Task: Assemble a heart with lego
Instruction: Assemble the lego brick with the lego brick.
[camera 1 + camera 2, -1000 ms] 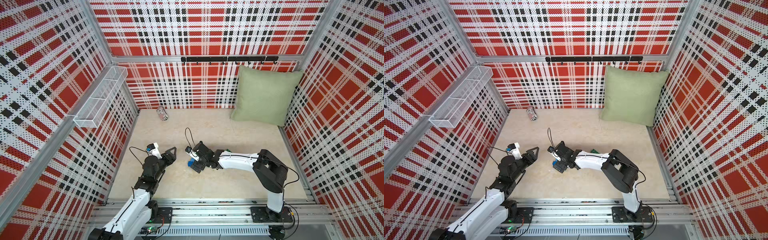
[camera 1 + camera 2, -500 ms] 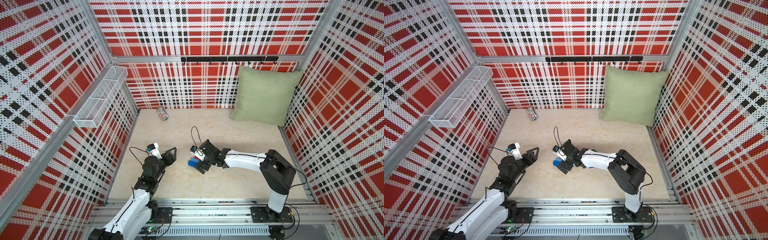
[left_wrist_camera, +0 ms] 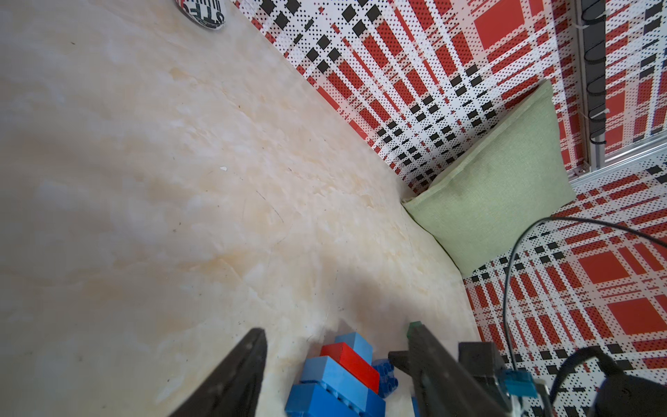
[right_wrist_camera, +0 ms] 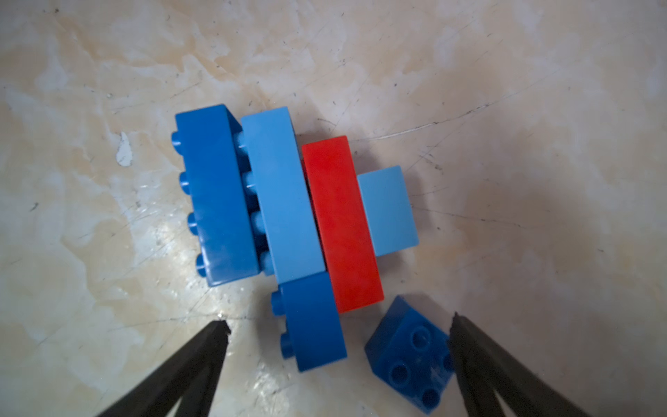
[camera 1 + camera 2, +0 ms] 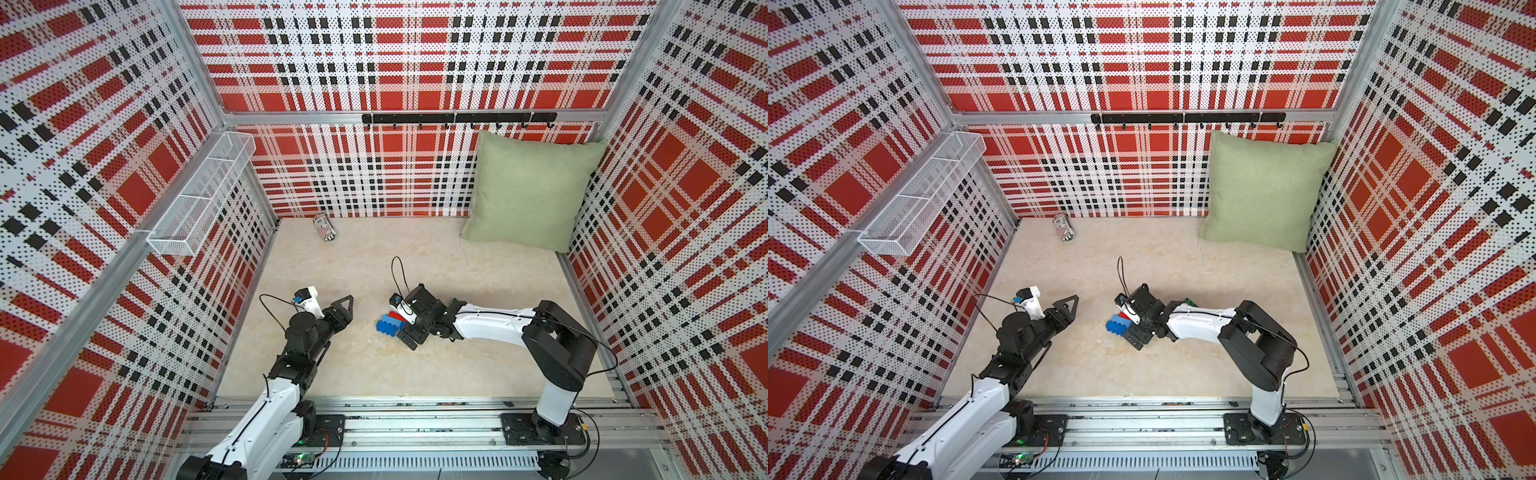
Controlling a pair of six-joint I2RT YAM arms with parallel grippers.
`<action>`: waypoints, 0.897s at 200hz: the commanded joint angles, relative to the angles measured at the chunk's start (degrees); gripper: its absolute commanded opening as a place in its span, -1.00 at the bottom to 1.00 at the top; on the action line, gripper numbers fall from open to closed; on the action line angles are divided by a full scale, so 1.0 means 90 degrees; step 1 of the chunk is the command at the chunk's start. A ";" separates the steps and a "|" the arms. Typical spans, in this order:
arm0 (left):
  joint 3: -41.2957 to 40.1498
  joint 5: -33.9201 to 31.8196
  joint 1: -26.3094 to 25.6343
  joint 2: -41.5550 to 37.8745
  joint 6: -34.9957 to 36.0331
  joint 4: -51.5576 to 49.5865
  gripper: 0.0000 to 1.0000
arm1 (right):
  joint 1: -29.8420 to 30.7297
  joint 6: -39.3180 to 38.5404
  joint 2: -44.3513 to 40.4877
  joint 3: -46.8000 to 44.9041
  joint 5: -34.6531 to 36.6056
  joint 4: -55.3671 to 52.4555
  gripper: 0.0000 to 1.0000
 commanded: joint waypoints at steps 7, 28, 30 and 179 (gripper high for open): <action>-0.0033 0.0039 0.0065 0.0019 0.0092 0.0156 0.35 | -0.0002 0.0034 0.0204 0.0225 0.0099 0.0230 0.99; -0.0021 0.0060 0.0059 0.0045 0.0092 0.0156 0.35 | 0.0000 0.0004 0.0376 0.0402 0.0152 0.0172 0.99; -0.0021 0.0061 0.0060 0.0031 0.0092 0.0156 0.35 | -0.0003 0.0006 0.0386 0.0411 0.0148 0.0172 0.99; 0.0028 0.0023 0.0066 -0.0035 0.0062 0.0126 0.35 | 0.0083 0.0097 0.0298 0.1239 -0.0447 -0.0564 0.99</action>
